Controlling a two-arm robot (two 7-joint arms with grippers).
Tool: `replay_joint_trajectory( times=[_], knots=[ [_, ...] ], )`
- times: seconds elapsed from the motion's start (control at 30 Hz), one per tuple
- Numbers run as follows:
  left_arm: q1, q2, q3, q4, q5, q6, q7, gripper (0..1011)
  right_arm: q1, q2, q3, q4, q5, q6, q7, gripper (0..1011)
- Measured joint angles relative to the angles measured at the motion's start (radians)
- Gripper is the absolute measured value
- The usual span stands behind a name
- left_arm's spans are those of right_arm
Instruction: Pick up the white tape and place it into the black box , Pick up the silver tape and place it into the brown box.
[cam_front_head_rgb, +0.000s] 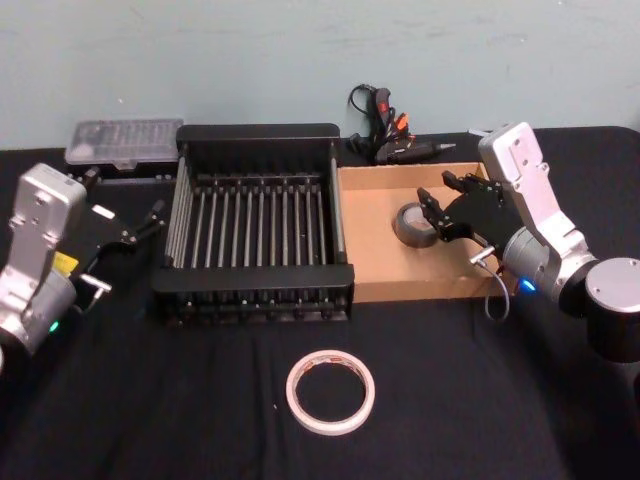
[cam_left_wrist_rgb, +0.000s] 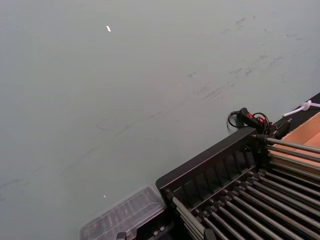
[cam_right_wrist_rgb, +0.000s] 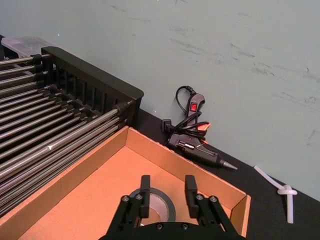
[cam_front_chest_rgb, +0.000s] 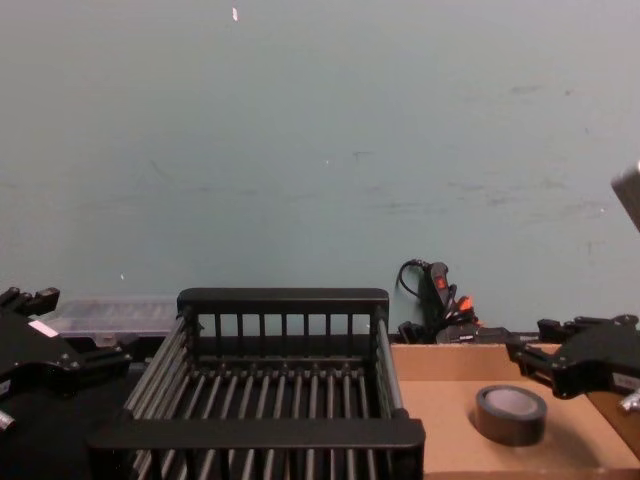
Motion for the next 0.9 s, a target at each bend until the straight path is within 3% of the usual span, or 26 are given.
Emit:
replay_joint_trajectory(
  times=[0.03,0.17,0.57,0.67,0.9],
  knots=[
    [0.000,0.000,0.000,0.000,0.000,0.000,0.000,1001,0.000,0.000,0.000,0.000,0.000,0.000,0.000,420],
    [0.000,0.000,0.000,0.000,0.000,0.000,0.000,1001,0.000,0.000,0.000,0.000,0.001,0.000,0.000,588],
    [0.000,0.000,0.000,0.000,0.000,0.000,0.000,1001,-0.001,0.001,0.000,-0.002,0.002,0.001,0.000,939],
    [0.000,0.000,0.000,0.000,0.000,0.000,0.000,1001,-0.001,0.001,0.000,-0.002,0.003,0.001,0.000,1002],
    [0.000,0.000,0.000,0.000,0.000,0.000,0.000,1001,-0.001,0.001,0.000,-0.002,0.003,0.001,0.000,1002]
  ],
)
